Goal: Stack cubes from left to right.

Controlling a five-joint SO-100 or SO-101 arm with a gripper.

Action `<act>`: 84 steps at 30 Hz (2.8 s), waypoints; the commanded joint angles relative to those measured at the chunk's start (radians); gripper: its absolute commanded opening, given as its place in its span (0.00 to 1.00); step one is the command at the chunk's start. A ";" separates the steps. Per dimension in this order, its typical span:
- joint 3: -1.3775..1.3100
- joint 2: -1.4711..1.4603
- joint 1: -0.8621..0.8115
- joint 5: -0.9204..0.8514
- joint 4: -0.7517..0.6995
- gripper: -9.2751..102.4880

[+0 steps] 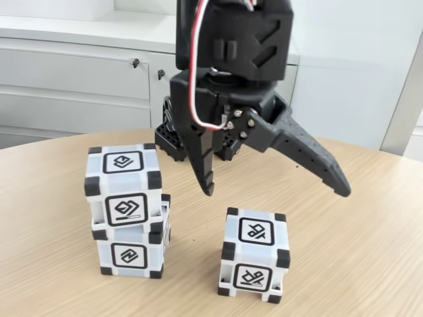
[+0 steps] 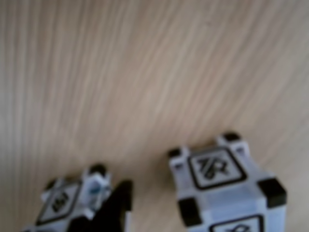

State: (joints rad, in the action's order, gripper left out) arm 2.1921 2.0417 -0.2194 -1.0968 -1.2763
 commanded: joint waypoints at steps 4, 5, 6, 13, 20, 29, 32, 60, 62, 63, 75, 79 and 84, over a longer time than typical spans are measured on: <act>-0.028 0.006 0.002 -0.012 0.012 0.59; -0.028 0.006 0.002 -0.002 0.025 0.59; -0.028 0.006 0.002 0.015 0.048 0.59; -0.021 0.009 -0.025 0.066 0.181 0.56; -0.012 0.008 -0.044 0.037 0.186 0.56; -0.011 0.005 -0.044 -0.012 0.198 0.57; -0.011 0.002 -0.044 -0.017 0.239 0.57; -0.011 -0.225 -0.043 -0.038 0.262 0.26; -0.015 -0.224 -0.043 -0.031 0.262 0.20; -0.017 -0.224 -0.043 -0.031 0.262 0.18; -0.025 -0.198 -0.043 0.074 0.262 0.09; -0.026 -0.129 -0.044 0.175 0.264 0.08; -0.028 -0.037 -0.043 0.288 0.264 0.08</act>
State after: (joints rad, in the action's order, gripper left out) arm 2.1905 1.9297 -0.2562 -0.8621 -1.0216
